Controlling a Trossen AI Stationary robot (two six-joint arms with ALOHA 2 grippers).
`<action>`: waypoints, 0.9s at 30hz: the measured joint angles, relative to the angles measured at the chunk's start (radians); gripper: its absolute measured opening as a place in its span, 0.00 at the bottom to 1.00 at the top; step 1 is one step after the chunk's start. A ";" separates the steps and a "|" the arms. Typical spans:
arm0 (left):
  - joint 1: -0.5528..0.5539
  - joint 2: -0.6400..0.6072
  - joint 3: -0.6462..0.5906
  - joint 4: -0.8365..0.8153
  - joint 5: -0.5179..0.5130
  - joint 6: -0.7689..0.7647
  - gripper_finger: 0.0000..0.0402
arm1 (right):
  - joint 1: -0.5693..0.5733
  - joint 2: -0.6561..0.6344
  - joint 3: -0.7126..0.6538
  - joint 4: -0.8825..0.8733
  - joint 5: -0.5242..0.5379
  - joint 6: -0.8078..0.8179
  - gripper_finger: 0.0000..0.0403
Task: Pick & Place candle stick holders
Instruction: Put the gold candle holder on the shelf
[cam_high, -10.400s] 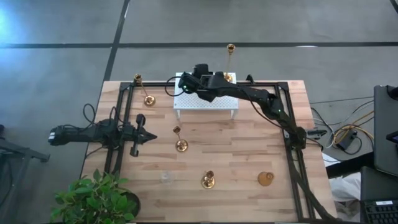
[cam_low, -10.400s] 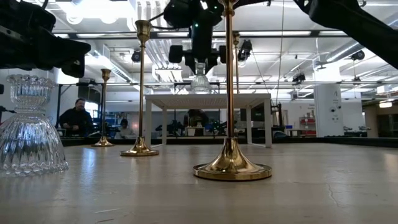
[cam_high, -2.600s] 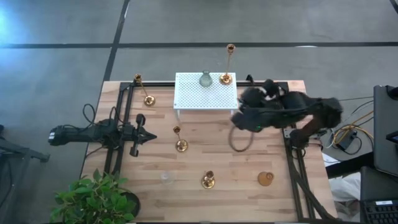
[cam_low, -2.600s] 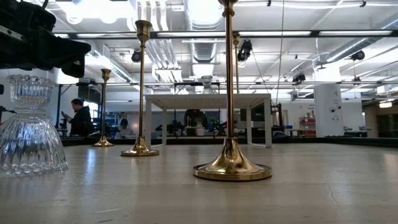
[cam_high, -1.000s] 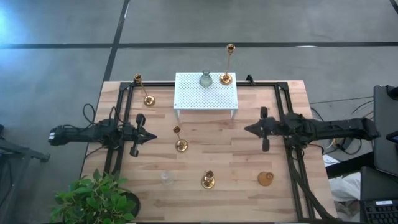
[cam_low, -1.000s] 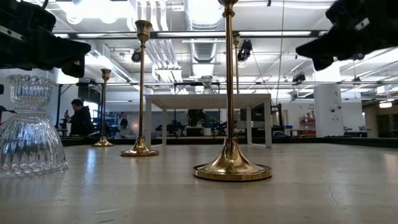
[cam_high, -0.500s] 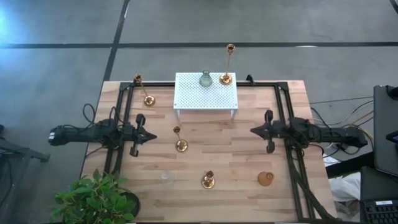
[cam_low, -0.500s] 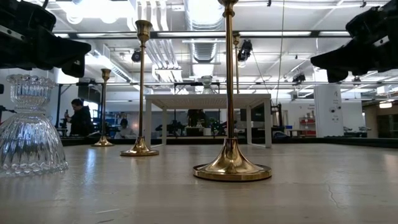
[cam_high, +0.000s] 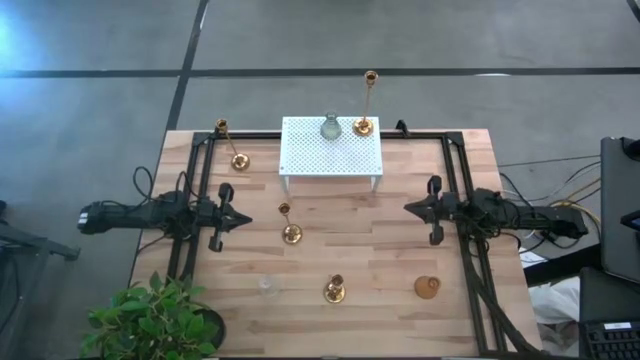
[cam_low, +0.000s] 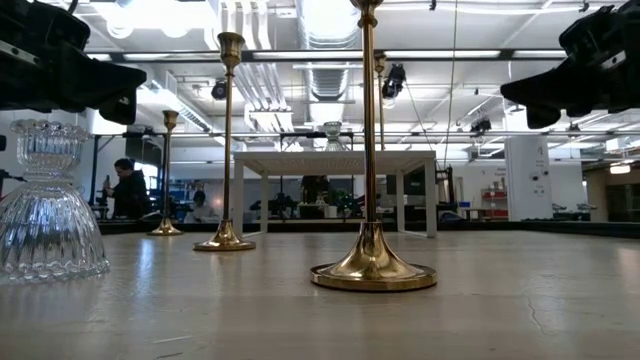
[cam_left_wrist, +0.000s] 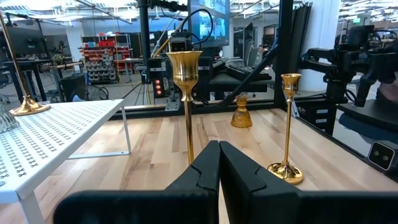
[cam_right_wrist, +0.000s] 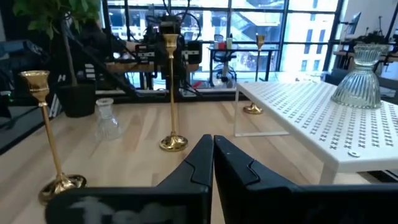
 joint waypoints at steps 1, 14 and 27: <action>0.000 0.000 0.000 0.000 0.000 0.000 0.03 | 0.000 0.004 0.000 -0.001 0.000 0.000 0.02; 0.000 0.000 0.000 0.000 0.000 0.000 0.03 | 0.000 0.008 0.000 -0.001 -0.002 0.002 0.02; 0.000 0.000 0.000 0.010 0.002 -0.014 0.03 | 0.000 0.008 0.000 -0.001 -0.002 0.001 0.02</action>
